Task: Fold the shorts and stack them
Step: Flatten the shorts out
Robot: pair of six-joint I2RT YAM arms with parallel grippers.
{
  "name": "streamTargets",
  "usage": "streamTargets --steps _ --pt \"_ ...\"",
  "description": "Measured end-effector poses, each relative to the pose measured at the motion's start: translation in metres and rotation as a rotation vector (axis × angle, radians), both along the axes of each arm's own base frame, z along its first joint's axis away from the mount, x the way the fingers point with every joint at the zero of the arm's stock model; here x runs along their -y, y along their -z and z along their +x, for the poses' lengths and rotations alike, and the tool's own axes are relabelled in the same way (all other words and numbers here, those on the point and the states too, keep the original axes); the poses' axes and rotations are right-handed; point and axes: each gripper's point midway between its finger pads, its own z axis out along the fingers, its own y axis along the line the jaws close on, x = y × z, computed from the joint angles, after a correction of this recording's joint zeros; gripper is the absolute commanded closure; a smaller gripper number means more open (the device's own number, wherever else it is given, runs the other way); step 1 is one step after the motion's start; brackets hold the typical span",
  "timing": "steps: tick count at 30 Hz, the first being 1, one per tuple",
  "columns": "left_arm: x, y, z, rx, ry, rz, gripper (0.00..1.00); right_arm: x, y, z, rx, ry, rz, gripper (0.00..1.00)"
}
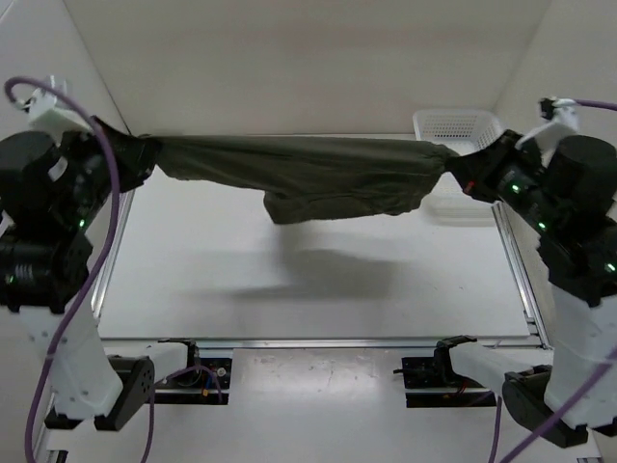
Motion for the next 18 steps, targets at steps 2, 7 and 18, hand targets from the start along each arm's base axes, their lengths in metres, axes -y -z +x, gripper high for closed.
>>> streamTargets --steps 2,7,18 --pt "0.0 -0.01 -0.025 0.046 0.004 -0.005 0.89 0.006 -0.02 -0.024 0.059 -0.005 0.003 1.0" --pt "0.002 -0.031 -0.074 0.143 0.023 -0.021 0.89 0.019 -0.062 -0.086 0.2 -0.03 0.026 1.0" --pt "0.006 -0.047 -0.09 0.189 0.048 -0.031 0.89 0.02 -0.051 -0.102 0.151 -0.044 0.027 1.0"
